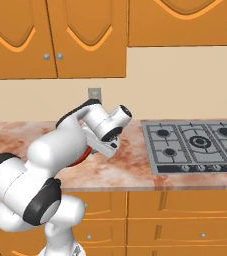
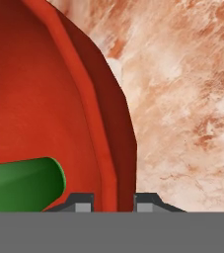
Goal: Place the cup inside the bowl on the dining table and move the bowl to any counter.
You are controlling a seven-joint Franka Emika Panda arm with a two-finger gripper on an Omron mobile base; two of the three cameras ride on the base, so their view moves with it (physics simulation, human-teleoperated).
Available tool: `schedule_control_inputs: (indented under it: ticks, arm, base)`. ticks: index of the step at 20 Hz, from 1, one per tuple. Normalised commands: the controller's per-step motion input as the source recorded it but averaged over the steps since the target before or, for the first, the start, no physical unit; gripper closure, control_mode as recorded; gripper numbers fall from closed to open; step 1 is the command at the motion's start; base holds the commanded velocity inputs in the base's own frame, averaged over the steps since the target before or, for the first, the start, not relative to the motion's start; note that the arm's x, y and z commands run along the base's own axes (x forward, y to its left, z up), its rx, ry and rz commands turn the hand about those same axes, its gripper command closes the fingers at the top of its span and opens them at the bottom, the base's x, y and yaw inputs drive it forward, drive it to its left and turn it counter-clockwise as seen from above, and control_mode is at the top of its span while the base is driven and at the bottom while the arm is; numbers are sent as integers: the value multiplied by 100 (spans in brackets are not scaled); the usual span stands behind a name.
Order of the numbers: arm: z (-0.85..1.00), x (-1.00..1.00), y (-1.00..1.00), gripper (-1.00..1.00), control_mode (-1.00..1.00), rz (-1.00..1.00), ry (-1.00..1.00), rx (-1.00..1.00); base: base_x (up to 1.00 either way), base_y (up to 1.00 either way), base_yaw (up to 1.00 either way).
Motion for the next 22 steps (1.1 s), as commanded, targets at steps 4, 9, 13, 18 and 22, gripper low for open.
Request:
schedule_control_inputs:
  ticks: [4, 9, 13, 18, 22]
  arm:
    - [0, 0, 0, 100, 100, 0, 0, 0]
    - [0, 0, 0, 100, -100, 0, 0, 0]
    - [0, 0, 0, 100, -100, 0, 0, 0]
    - [0, 0, 0, 100, -100, 0, 0, 0]
    - [-3, 2, 0, 100, -100, 0, 1, 0]
  base:
    - [0, 0, 0]
    - [0, 0, 0]
    - [0, 0, 0]
    - [0, 0, 0]
    - [0, 0, 0]
